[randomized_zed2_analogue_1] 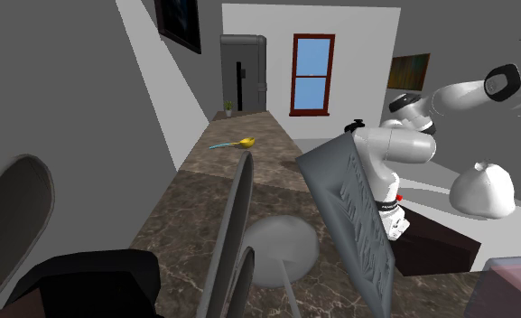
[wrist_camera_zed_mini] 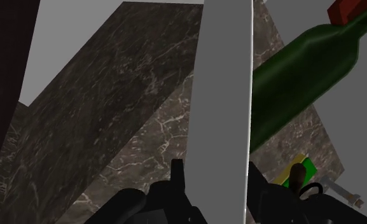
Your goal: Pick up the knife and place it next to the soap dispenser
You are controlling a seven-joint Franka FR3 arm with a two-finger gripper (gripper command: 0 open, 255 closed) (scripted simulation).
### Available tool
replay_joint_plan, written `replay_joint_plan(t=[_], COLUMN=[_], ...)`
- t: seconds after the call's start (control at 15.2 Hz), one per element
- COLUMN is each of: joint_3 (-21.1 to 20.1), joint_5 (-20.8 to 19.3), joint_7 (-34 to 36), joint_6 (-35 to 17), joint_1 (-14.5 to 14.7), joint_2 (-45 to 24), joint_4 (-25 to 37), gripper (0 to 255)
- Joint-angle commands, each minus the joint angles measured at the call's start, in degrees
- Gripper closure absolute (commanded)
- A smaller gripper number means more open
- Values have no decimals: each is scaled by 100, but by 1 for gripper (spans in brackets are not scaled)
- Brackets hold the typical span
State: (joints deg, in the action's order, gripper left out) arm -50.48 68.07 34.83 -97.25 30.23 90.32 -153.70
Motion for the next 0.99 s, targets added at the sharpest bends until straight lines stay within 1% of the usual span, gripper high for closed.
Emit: replay_joint_plan(t=[0.0, 0.92], joint_3=[144, 960], joint_5=[-132, -885], joint_7=[8, 77], joint_6=[70, 535], joint_1=[-63, -499], joint_2=[-56, -600], joint_4=[118, 1085], gripper=[255, 255])
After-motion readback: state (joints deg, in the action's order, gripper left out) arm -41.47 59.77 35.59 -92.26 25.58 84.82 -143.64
